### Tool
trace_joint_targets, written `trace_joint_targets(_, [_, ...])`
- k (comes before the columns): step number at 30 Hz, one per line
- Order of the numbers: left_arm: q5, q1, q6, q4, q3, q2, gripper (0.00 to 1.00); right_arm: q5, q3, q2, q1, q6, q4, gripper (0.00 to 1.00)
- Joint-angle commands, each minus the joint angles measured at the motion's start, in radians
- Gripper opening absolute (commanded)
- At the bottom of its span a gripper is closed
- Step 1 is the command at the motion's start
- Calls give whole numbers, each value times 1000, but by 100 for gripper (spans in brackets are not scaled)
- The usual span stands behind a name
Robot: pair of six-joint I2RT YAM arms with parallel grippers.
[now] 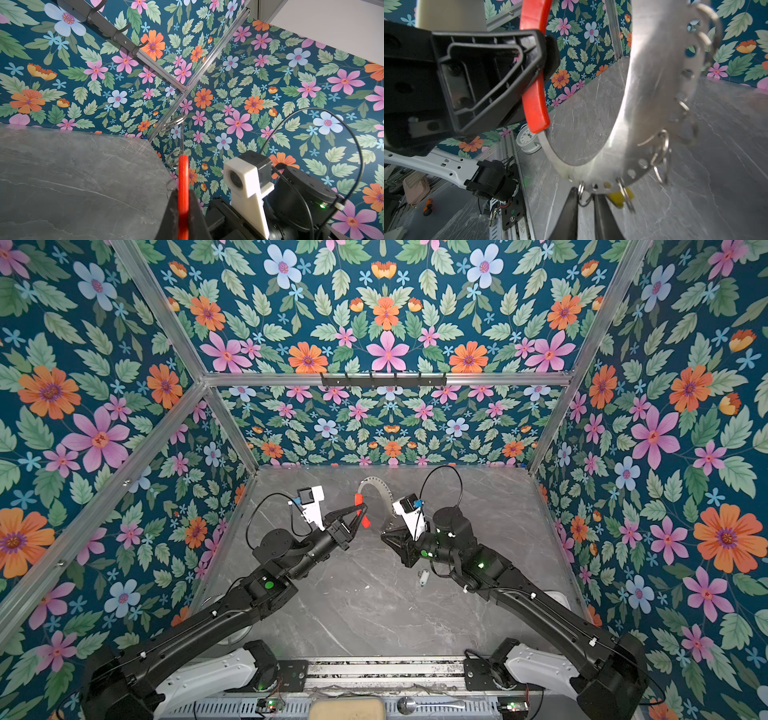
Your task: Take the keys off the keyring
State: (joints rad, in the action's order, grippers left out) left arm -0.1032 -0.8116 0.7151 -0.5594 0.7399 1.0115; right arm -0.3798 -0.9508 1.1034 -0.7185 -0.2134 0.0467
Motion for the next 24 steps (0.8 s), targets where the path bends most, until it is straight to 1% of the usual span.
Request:
trace_joint_targets(1, [10,0,-13,-13,3,-3,0,13,-6,-2,-1,11,-36,12])
trace_joint_targets(8, [23,0,-10,-13,0,-4,0,12,-2,-6,-1,16,-33,0])
trace_joint_targets(24, [42,0,27,-1,-7,-4,0,44,24,-59,-16,54,-34,0])
